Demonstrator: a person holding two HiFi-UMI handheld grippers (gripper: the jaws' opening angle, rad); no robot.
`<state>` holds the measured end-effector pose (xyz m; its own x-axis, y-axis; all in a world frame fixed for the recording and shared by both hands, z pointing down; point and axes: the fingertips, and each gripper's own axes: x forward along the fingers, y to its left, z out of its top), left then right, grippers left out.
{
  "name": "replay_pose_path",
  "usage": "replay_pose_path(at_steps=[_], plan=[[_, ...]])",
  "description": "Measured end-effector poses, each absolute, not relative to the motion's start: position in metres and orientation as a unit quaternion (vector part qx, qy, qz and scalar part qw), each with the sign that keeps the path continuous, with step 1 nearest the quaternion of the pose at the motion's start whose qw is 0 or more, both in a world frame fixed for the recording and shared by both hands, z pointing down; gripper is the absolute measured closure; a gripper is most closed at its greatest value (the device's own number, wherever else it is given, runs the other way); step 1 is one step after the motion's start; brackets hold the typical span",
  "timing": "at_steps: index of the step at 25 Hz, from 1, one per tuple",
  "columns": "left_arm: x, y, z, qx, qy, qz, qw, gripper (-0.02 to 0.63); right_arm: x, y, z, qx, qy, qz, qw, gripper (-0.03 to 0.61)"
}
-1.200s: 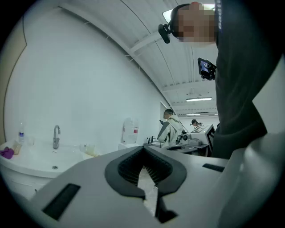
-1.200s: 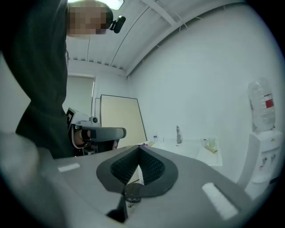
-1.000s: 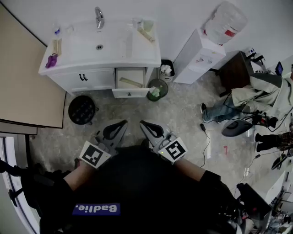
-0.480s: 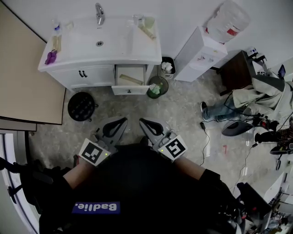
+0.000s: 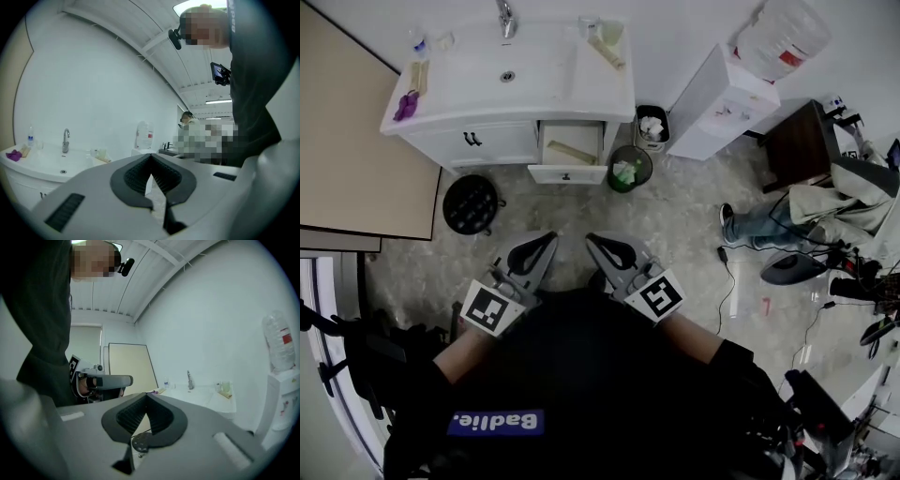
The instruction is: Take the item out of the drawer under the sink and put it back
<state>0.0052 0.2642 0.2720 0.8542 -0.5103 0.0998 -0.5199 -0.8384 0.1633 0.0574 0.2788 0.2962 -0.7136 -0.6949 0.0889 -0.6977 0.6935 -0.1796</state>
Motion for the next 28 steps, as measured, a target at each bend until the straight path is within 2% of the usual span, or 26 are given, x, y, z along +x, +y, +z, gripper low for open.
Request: replay_pose_path(at_steps=[11,19,28], plan=[[0.008,0.229,0.285,0.945,-0.317,0.031,0.077,0.608,0.073,0.250,0.317,0.350,-0.930,0.110,0.020,0.578],[-0.002,0.154,0.289,0.957,-0.283,0.031,0.061,0.607,0.059,0.177,0.325,0.377,-0.919,0.102,0.045,0.577],[-0.032,0.063,0.304,0.970,-0.230,0.022,0.082,0.608,0.022,0.087,0.340,0.419,-0.899,0.105,0.068,0.577]])
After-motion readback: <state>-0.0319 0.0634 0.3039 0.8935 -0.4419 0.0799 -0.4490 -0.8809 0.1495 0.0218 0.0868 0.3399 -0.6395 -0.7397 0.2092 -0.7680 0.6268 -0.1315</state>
